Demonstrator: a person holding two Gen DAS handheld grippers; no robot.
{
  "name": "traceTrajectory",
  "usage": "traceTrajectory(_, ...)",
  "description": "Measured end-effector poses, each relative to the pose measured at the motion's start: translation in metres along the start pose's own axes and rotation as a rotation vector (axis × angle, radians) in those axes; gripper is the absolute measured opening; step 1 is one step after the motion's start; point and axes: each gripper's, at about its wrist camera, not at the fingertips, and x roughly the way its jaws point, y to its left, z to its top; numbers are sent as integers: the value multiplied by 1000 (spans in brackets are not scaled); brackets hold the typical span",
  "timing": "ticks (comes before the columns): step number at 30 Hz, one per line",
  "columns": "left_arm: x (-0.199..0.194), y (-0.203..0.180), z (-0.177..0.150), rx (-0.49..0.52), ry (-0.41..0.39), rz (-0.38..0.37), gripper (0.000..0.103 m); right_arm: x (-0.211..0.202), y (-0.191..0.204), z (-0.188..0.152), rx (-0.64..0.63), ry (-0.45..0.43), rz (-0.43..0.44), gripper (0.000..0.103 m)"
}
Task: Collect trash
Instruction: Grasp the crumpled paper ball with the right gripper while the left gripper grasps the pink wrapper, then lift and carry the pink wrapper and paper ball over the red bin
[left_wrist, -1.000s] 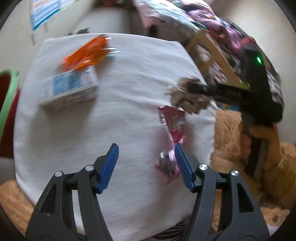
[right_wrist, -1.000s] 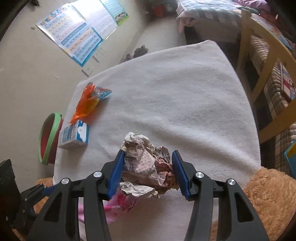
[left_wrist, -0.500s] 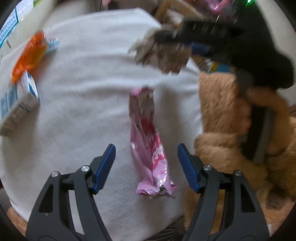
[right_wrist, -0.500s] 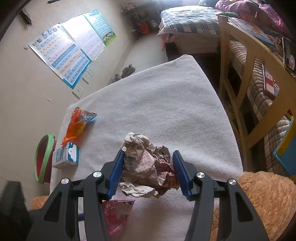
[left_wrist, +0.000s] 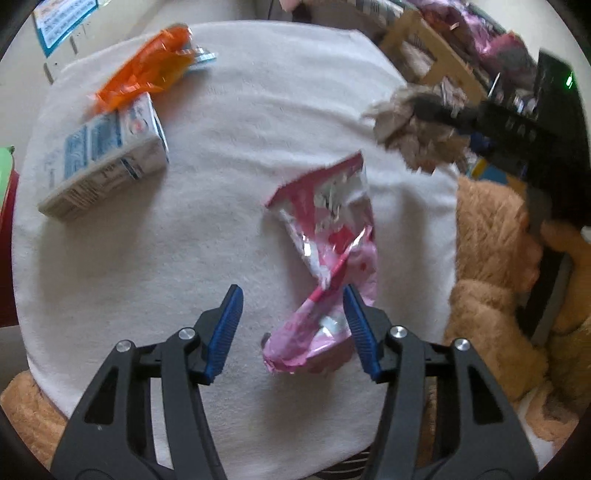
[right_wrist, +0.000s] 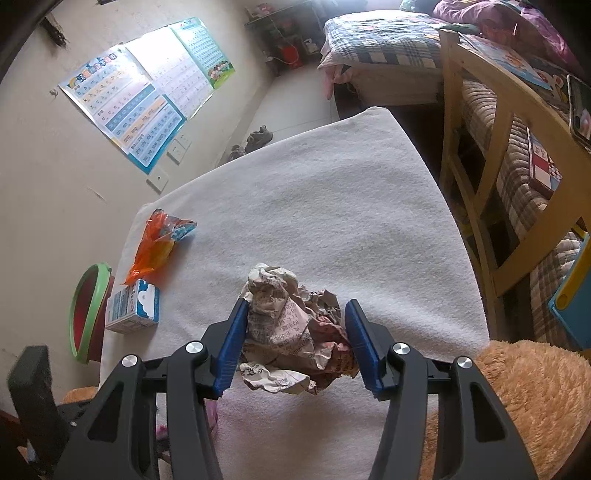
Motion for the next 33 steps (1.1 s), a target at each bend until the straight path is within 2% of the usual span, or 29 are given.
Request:
traceTrajectory(2,-3,2,3,-17,-17,-17,54,1,2,-1,-4,4,0,53)
traceTrajectory(7,5,-5,8,-30,8,-72,54,0,4,-2,-16,5,-1,53)
traceTrajectory(11,16,-21,13,31,39,-64,54,1,4,-3,-16,10,1,53)
traceTrajectory(15,31,-27,17,39,76,-56,54,2,6,-4,-25,15,1,53)
traceTrajectory(17,38,-27,17,42,94,-48,45,2,6,-4,-26,17,1,53)
traceTrajectory(18,38,-26,17,43,93,-49,45,2,6,-4,-26,18,2,53)
traceTrajectory(20,36,-25,17,38,80,-56,39,3,6,-4,-25,18,2,53)
traceTrajectory(26,18,-15,12,-5,30,-35,29,2,7,-5,-31,18,2,53)
traceTrajectory(33,-9,1,8,-63,-64,-13,28,3,10,-5,-45,17,-3,53)
